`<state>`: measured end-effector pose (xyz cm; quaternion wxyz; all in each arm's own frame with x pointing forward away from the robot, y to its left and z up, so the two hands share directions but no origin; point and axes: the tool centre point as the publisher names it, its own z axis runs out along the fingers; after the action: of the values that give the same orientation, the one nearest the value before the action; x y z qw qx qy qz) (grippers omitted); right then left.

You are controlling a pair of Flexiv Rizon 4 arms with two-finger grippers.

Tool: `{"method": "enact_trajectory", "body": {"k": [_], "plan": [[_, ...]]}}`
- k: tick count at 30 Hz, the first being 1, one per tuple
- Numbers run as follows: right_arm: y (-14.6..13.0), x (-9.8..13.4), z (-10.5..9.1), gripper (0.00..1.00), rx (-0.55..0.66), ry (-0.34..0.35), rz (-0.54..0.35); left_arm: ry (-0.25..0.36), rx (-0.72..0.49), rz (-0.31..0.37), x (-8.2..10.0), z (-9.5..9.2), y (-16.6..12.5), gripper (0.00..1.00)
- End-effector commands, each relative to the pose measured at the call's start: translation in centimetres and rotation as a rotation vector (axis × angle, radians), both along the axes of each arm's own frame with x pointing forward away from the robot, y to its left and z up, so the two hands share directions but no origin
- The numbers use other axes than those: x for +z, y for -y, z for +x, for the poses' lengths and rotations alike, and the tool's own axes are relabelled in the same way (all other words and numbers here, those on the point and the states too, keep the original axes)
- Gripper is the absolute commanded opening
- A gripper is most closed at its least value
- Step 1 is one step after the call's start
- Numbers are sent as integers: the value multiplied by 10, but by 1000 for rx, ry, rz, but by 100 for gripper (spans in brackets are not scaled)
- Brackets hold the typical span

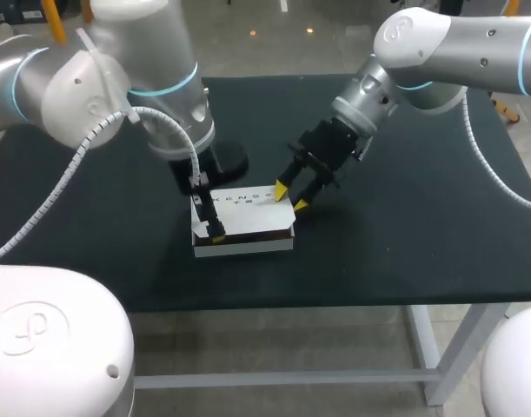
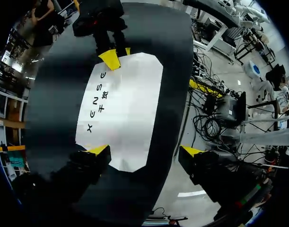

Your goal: Assemble the packaging by folding the flat box into shape, placing the metal phone stand inside, and closing the box properly

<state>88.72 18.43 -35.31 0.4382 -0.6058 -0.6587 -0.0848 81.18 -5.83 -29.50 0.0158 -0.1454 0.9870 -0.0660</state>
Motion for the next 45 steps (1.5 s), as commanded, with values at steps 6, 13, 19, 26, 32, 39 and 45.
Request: {"method": "enact_trajectory", "body": {"k": [6,13,19,26,32,39,45], "plan": [[0,0,0,43,2,-1,2,29,-15,30,-10,11,11,93],[0,0,0,43,2,-1,2,8,-14,27,-17,24,11,78],[0,0,0,43,2,-1,2,6,-5,31,-24,32,9,71],[0,0,0,42,2,-1,2,21,5,40,-26,38,7,64],[0,0,0,42,2,-1,2,38,-3,60,-30,42,8,65],[0,0,0,42,2,-1,2,84,-38,88,-38,35,10,70],[0,0,0,41,2,-1,2,108,-24,89,-39,39,11,75]]}}
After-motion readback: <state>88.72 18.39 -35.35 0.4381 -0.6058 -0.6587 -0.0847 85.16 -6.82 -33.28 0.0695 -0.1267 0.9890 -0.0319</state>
